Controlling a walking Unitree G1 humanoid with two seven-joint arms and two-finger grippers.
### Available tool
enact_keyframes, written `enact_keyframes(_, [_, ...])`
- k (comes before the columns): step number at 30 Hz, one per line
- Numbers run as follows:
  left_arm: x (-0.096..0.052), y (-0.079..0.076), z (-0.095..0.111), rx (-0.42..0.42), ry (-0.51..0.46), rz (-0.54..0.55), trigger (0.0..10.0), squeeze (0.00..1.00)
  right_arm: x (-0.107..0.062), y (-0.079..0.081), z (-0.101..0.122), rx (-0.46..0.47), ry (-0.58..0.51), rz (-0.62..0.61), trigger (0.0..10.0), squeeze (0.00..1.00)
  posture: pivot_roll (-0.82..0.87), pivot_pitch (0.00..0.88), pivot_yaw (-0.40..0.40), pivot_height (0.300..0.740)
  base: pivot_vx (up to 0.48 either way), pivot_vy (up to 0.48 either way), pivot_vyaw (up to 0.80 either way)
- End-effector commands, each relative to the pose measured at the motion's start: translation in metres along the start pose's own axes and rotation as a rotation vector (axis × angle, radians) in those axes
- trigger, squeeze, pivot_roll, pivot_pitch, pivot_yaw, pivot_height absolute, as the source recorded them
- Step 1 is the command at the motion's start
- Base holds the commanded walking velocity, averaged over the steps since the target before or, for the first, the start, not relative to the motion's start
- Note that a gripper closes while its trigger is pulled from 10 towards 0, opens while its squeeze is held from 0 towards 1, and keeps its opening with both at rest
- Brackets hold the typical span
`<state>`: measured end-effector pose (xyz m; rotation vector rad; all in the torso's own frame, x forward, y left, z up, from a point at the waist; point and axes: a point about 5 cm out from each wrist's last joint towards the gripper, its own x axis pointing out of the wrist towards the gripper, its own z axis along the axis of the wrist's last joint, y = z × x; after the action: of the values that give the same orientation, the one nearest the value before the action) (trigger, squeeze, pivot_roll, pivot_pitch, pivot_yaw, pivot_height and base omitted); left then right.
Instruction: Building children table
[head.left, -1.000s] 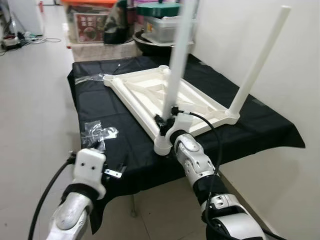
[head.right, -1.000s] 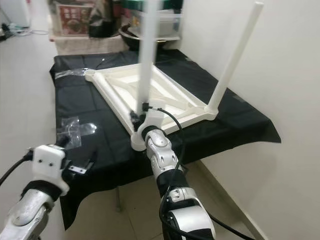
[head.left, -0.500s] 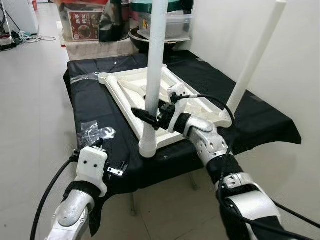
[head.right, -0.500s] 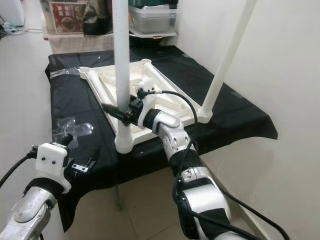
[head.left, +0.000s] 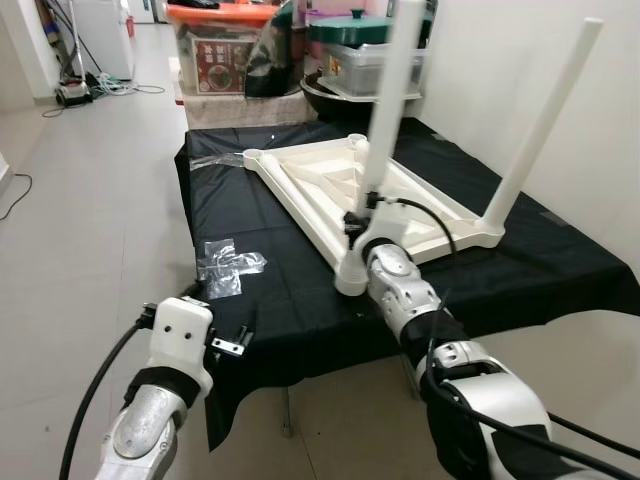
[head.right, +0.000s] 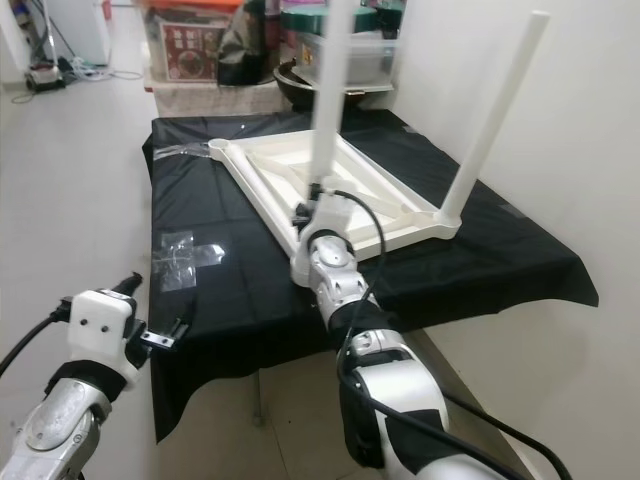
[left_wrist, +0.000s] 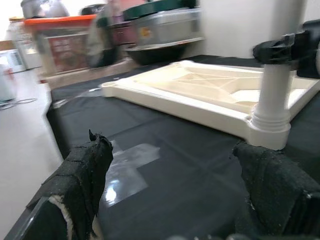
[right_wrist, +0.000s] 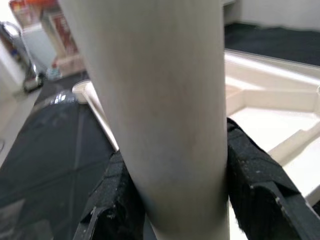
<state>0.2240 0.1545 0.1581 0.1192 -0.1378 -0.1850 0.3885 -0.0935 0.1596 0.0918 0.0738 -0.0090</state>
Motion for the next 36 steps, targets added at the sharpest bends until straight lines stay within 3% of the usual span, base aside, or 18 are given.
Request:
enact_keyframes(1, [0.0, -0.003, -0.001, -0.015, 0.008, -0.016, 10.0, 0.0, -0.008, 0.005, -0.02, 0.003, 0.073, 0.054, 10.0, 0.0, 0.12, 0.0, -0.077, 0.74, 0.0, 0.0, 0.0])
enact_keyframes(3, [0.0, -0.004, -0.003, -0.016, 0.013, -0.019, 10.0, 0.0, -0.014, 0.021, -0.02, 0.01, 0.047, 0.169, 10.0, 0.0, 0.12, 0.0, -0.075, 0.74, 0.0, 0.0, 0.0])
enact_keyframes(4, [0.002, -0.004, -0.001, -0.022, 0.005, -0.03, 10.0, 0.0, -0.017, 0.034, -0.007, 0.048, -0.028, 0.336, 10.0, 1.0, 0.11, 0.0, -0.063, 0.74, 0.0, 0.0, 0.0])
enact_keyframes(6, [0.002, -0.004, -0.001, -0.022, 0.005, -0.03, 10.0, 0.0, -0.017, 0.034, -0.007, 0.048, -0.028, 0.336, 10.0, 1.0, 0.11, 0.0, -0.063, 0.74, 0.0, 0.0, 0.0])
enact_keyframes(8, [0.004, -0.005, 0.0, -0.021, 0.002, -0.04, 10.0, 0.0, -0.017, 0.045, 0.004, 0.065, -0.066, 0.488, 10.0, 1.0, 0.11, 0.0, -0.061, 0.74, 0.0, 0.0, 0.0])
enact_keyframes(9, [0.005, -0.004, 0.0, -0.019, 0.001, -0.046, 10.0, 0.0, -0.016, 0.05, 0.014, 0.079, -0.099, 0.61, 10.0, 0.0, 0.1, 0.0, -0.06, 0.74, 0.0, 0.0, 0.0])
enact_keyframes(10, [0.006, -0.003, -0.001, -0.019, 0.001, -0.047, 10.0, 0.0, -0.016, 0.053, 0.025, 0.046, -0.126, 0.766, 10.0, 0.0, 0.1, 0.0, -0.067, 0.74, 0.0, 0.0, 0.0])
enact_keyframes(12, [0.006, -0.003, -0.001, -0.019, 0.001, -0.047, 10.0, 0.0, -0.016, 0.053, 0.025, 0.046, -0.126, 0.766, 10.0, 0.0, 0.1, 0.0, -0.067, 0.74, 0.0, 0.0, 0.0])
enact_keyframes(15, [0.005, -0.006, 0.001, -0.029, -0.009, -0.048, 10.0, 0.0, -0.025, 0.05, 0.028, -0.17, -0.086, 1.163, 10.0, 0.0, 0.12, 0.0, -0.088, 0.74, 0.0, 0.0, 0.0])
enact_keyframes(20, [0.003, -0.007, 0.0, -0.037, -0.006, -0.046, 10.0, 0.0, -0.026, 0.049, 0.022, -0.236, -0.044, 1.217, 10.0, 0.0, 0.13, 0.0, -0.092, 0.74, 0.0, 0.0, 0.0])
enact_keyframes(21, [0.003, -0.008, 0.0, -0.039, -0.006, -0.044, 10.0, 0.0, -0.024, 0.051, 0.019, -0.254, -0.015, 1.194, 4.7, 0.0, 0.13, 0.0, -0.096, 0.74, 0.0, 0.0, 0.0])
enact_keyframes(22, [0.004, -0.008, 0.002, -0.043, -0.012, -0.043, 10.0, 0.0, -0.021, 0.054, 0.016, -0.263, 0.0, 1.151, 3.3, 0.0, 0.13, 0.0, -0.096, 0.74, 0.0, 0.0, 0.0])
enact_keyframes(23, [0.005, -0.008, 0.004, -0.044, -0.017, -0.044, 10.0, 0.0, -0.018, 0.055, 0.016, -0.257, 0.006, 1.107, 0.0, 0.0, 0.14, 0.0, -0.098, 0.74, 0.0, 0.0, 0.0])
enact_keyframes(26, [0.004, -0.008, 0.003, -0.039, -0.014, -0.046, 10.0, 0.0, -0.015, 0.055, 0.016, -0.223, 0.013, 1.07, 0.0, 0.0, 0.14, 0.0, -0.099, 0.74, 0.0, 0.0, 0.0])
enact_keyframes(31, [0.002, -0.006, 0.0, -0.036, -0.002, -0.043, 10.0, 0.0, -0.001, 0.041, 0.006, -0.123, 0.088, 0.718, 0.0, 0.0, 0.13, 0.0, -0.091, 0.74, 0.0, 0.0, 0.0])
enact_keyframes(33, [0.001, -0.009, 0.0, -0.043, 0.001, -0.053, 10.0, 0.0, 0.008, 0.009, -0.005, -0.025, 0.128, 0.268, 0.0, 0.0, 0.11, 0.0, -0.083, 0.74, 0.0, 0.0, 0.0])
enact_keyframes(35, [0.001, -0.009, 0.0, -0.043, 0.001, -0.053, 10.0, 0.0, 0.008, 0.009, -0.005, -0.025, 0.128, 0.268, 0.0, 0.0, 0.11, 0.0, -0.083, 0.74, 0.0, 0.0, 0.0])
enact_keyframes(36, [0.002, -0.01, -0.001, -0.044, 0.003, -0.057, 10.0, 0.0, 0.008, -0.012, -0.014, 0.012, 0.16, 0.036, 0.0, 0.0, 0.11, 0.0, -0.083, 0.74, 0.0, 0.0, 0.0])
